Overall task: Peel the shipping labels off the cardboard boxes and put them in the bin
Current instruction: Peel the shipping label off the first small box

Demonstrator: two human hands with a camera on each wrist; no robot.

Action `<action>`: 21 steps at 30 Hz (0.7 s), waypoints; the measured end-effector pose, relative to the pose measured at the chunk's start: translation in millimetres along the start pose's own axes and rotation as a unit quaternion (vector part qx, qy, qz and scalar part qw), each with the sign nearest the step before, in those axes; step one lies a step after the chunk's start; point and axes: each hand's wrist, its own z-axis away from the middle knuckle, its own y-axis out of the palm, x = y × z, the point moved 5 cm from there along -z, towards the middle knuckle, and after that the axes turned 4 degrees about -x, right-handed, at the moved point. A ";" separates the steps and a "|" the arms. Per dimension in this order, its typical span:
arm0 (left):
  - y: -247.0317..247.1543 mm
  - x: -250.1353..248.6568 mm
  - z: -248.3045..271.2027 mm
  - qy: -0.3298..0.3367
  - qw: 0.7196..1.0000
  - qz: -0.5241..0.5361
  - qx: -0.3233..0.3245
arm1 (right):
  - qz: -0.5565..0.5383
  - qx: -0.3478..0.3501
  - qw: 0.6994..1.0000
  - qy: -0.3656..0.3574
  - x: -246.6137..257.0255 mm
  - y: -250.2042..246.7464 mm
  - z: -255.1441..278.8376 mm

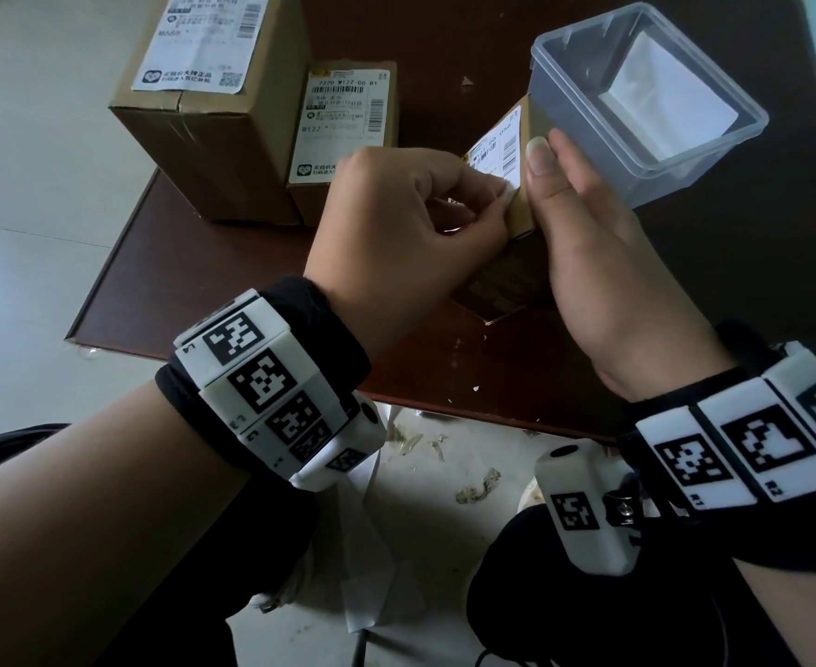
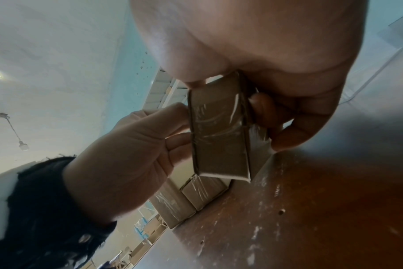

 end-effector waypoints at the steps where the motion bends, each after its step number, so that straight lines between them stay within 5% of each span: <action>1: 0.1 -0.2 0.0 0.001 1.000 0.000 -0.001 | 0.000 0.000 1.000 0.000 -0.3 -0.1 -0.2; 21: 1.2 2.5 -0.6 -0.017 1.000 0.020 -0.011 | -0.054 0.005 0.998 0.009 -3.9 -0.2 -4.3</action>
